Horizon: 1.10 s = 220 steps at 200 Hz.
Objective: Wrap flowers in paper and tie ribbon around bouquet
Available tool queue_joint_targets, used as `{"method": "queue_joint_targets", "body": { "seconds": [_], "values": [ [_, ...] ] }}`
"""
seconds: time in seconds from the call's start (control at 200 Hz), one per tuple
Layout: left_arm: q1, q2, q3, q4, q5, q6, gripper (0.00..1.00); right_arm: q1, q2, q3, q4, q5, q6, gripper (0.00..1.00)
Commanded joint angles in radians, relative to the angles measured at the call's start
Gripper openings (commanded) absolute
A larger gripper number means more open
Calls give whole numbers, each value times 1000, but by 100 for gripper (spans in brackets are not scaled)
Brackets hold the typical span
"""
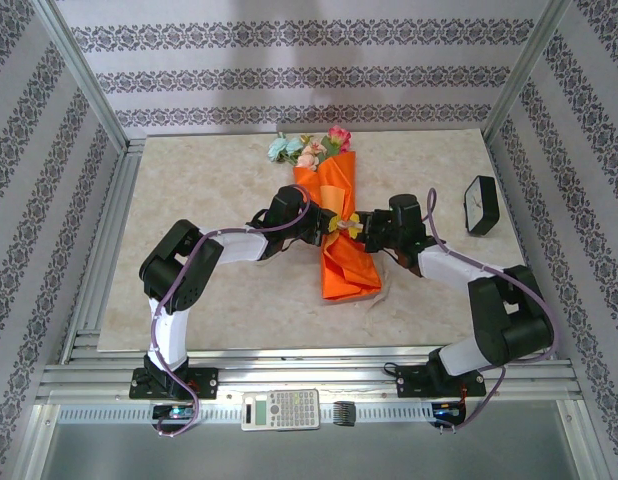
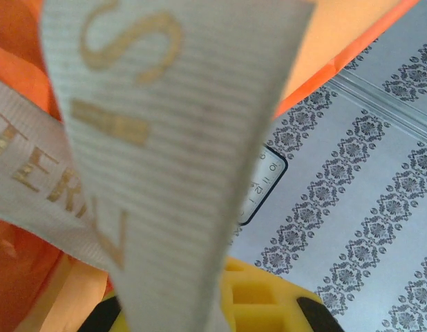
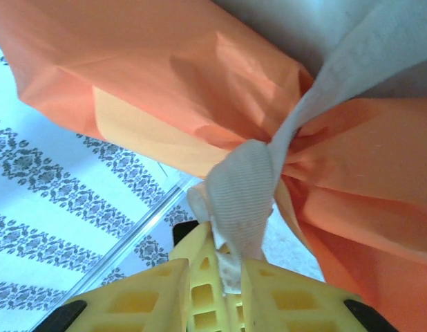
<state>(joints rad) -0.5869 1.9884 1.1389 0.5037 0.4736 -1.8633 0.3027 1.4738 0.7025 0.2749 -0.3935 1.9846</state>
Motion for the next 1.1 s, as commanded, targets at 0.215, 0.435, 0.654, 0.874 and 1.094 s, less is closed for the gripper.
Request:
{"method": "queue_joint_targets", "body": {
  "seconds": [0.215,0.435,0.654,0.874,1.094],
  "values": [
    [9,12,-5,53,-1,25,0,-4,102,107,26,47,30,26],
    [9,14,-1,52,-1,27,0,14,103,98,-3,38,36,26],
    [9,16,1,52,-3,27,0,35,89,63,0,51,59,28],
    [7,16,3,53,-1,27,0,33,127,77,34,65,82,30],
    [7,14,0,52,-2,28,0,45,129,90,26,64,94,31]
  ]
}}
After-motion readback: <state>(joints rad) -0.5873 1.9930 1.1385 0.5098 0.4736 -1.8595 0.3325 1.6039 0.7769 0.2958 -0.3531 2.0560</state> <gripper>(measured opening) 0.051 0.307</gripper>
